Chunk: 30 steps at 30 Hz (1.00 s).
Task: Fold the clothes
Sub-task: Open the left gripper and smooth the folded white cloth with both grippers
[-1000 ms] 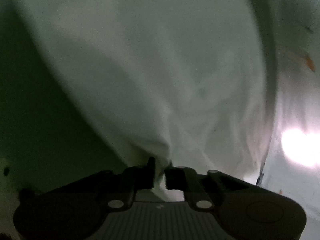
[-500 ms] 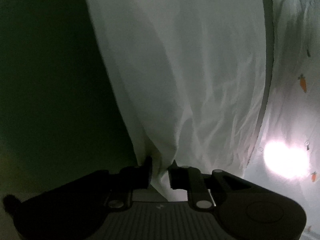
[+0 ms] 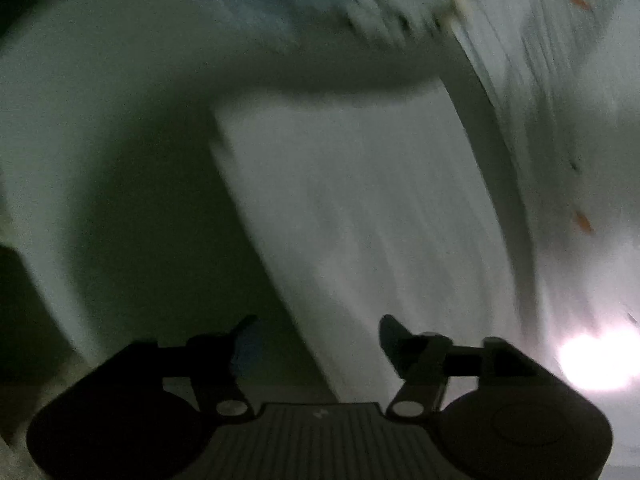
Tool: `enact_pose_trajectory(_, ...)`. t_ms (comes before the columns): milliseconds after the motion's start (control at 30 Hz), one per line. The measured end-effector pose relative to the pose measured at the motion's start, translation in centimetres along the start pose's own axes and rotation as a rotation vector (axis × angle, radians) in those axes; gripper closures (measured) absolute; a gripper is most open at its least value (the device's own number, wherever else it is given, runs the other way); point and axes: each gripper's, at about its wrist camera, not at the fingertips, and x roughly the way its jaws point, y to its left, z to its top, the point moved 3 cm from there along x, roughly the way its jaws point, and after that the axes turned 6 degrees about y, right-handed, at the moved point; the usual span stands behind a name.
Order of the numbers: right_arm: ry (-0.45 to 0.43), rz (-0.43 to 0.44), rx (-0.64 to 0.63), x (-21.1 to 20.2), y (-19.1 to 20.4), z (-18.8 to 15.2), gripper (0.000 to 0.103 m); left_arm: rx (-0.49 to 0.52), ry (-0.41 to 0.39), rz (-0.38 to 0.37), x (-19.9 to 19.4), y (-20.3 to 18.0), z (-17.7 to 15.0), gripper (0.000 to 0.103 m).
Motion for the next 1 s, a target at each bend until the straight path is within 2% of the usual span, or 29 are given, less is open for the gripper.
enact_pose_trajectory(67, -0.006, -0.001, 0.025, 0.0, 0.0, 0.2, 0.041, -0.032, -0.028, 0.027, 0.2, 1.2, 1.0, 0.031)
enact_pose_trajectory(100, -0.015, -0.007, 0.021, 0.0, 0.2, 0.3, 0.039, -0.054, -0.030, 0.015, 0.5, 1.5, 1.4, 0.030)
enact_pose_trajectory(167, -0.045, -0.017, 0.031, 0.3, 0.2, 0.0, 0.037, -0.097, -0.034, -0.025, 1.0, 2.2, 1.9, 0.017)
enact_pose_trajectory(200, -0.060, -0.022, 0.028, 0.3, 0.3, -0.2, 0.037, -0.106, -0.047, -0.037, 1.7, 0.9, 1.8, 0.014)
enact_pose_trajectory(300, -0.084, -0.030, 0.022, 0.5, 0.4, -0.7, 0.036, -0.073, -0.074, -0.011, 2.6, -1.1, 1.9, 0.011)
enact_pose_trajectory(367, -0.088, -0.032, 0.022, 0.2, 0.5, -1.2, 0.036, -0.036, -0.106, 0.011, 2.7, -1.7, 2.2, 0.014)
enact_pose_trajectory(400, -0.089, -0.032, 0.021, 0.1, 0.7, -1.3, 0.035, -0.020, -0.122, 0.028, 2.3, -1.3, 2.3, 0.020)
enact_pose_trajectory(500, -0.095, -0.027, 0.018, 0.0, 0.6, -1.4, 0.035, 0.031, -0.153, 0.035, 1.9, -0.4, 2.1, 0.080)
enact_pose_trajectory(533, -0.096, -0.024, 0.018, 0.0, 0.6, -1.4, 0.035, 0.027, -0.150, 0.040, 2.3, -0.4, 2.4, 0.084)
enact_pose_trajectory(600, -0.098, -0.019, 0.016, 0.0, 0.5, -1.4, 0.034, 0.007, -0.162, 0.044, 2.6, -0.6, 2.6, 0.087)
enact_pose_trajectory(667, -0.102, -0.012, 0.014, 0.1, 0.4, -1.4, 0.034, 0.001, -0.180, 0.041, 2.8, -0.8, 2.6, 0.095)
enact_pose_trajectory(800, -0.107, 0.002, 0.012, 0.3, 0.2, -1.4, 0.033, 0.051, -0.226, 0.022, 2.2, -2.2, 2.1, 0.098)
enact_pose_trajectory(900, -0.109, 0.014, 0.012, 0.4, 0.1, -1.3, 0.031, 0.173, -0.265, 0.008, 1.4, -5.4, 1.5, 0.099)
enact_pose_trajectory(1000, -0.108, 0.030, 0.011, 0.5, 0.0, -1.3, 0.028, 0.352, -0.293, -0.021, 0.6, -9.8, -0.2, 0.099)
